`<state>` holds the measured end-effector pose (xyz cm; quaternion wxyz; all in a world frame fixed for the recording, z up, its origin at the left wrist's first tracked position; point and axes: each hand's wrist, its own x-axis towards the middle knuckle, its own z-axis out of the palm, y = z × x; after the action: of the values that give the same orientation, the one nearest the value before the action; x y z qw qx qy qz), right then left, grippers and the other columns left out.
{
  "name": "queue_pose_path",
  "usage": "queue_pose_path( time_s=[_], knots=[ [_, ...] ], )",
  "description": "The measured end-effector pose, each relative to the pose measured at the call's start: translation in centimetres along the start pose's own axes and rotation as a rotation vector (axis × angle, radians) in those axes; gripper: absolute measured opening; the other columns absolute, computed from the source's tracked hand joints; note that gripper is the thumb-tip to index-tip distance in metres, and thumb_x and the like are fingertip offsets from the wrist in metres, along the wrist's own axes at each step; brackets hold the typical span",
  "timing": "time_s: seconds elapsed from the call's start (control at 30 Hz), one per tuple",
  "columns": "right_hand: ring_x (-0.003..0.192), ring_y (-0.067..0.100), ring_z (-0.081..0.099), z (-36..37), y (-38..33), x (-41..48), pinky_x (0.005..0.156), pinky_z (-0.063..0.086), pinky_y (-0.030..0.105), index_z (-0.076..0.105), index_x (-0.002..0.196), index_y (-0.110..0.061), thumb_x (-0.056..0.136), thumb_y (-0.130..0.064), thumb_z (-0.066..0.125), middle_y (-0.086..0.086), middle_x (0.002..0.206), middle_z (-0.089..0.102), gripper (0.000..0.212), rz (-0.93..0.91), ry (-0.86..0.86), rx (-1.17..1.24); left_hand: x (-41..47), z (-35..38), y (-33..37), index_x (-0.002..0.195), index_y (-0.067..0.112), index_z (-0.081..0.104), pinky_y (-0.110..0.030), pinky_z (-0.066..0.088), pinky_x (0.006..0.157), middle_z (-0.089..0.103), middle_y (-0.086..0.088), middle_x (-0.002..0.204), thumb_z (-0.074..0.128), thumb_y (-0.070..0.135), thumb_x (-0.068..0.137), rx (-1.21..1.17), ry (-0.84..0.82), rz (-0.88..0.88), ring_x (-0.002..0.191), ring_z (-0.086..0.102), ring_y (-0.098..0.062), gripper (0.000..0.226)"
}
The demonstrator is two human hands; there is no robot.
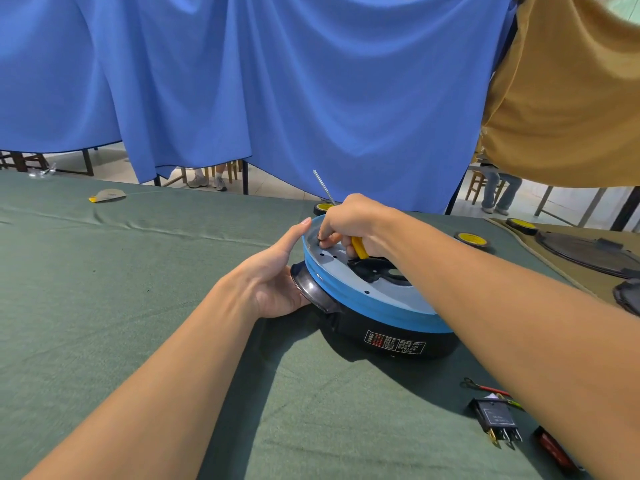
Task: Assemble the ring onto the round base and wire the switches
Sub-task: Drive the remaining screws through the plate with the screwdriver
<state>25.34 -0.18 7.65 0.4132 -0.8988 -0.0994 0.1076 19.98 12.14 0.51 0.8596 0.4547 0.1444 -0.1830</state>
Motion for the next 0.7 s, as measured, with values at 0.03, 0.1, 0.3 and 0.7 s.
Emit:
queue_pose_path(
  time_s=[0.03, 0.1, 0.3, 0.7],
  knots=[
    [0.025, 0.008, 0.036, 0.06, -0.01, 0.00, 0.039, 0.035, 0.019, 0.056, 0.090, 0.000, 0.087, -0.002, 0.056, 0.009, 0.052, 0.056, 0.004, -0.001, 0.009, 0.006, 0.02, 0.07, 0.00, 0.124, -0.004, 0.055, -0.049, 0.059, 0.079, 0.072, -0.019, 0.108, 0.084, 0.052, 0.057, -0.001, 0.004, 0.000, 0.088, 0.073, -0.033, 0.092],
    [0.026, 0.009, 0.036, 0.20, 0.04, 0.00, 0.041, 0.034, 0.020, 0.056, 0.089, 0.001, 0.086, 0.000, 0.054, 0.009, 0.054, 0.055, 0.003, -0.008, 0.028, 0.037, 0.03, 0.11, -0.03, 0.123, -0.004, 0.055, -0.049, 0.059, 0.079, 0.071, -0.019, 0.111, 0.084, 0.052, 0.056, -0.001, 0.004, 0.000, 0.089, 0.072, -0.033, 0.092],
    [0.025, 0.007, 0.037, 0.19, 0.26, -0.05, 0.041, 0.034, 0.020, 0.056, 0.084, -0.001, 0.086, -0.001, 0.055, 0.012, 0.066, 0.060, 0.002, -0.030, 0.000, 0.048, -0.01, 0.05, -0.10, 0.116, -0.005, 0.061, -0.048, 0.060, 0.078, 0.072, -0.019, 0.108, 0.084, 0.051, 0.060, -0.011, -0.017, 0.003, 0.088, 0.073, -0.033, 0.083],
    [0.026, 0.007, 0.038, -0.31, 0.59, 0.57, 0.039, 0.035, 0.017, 0.056, 0.094, -0.002, 0.089, -0.001, 0.059, 0.010, 0.065, 0.064, 0.005, 0.062, -0.047, 0.139, 0.02, 0.26, -0.06, 0.121, -0.002, 0.058, -0.049, 0.060, 0.077, 0.071, -0.019, 0.111, 0.083, 0.053, 0.059, -0.010, 0.012, -0.006, 0.090, 0.072, -0.034, 0.087]
  ],
)
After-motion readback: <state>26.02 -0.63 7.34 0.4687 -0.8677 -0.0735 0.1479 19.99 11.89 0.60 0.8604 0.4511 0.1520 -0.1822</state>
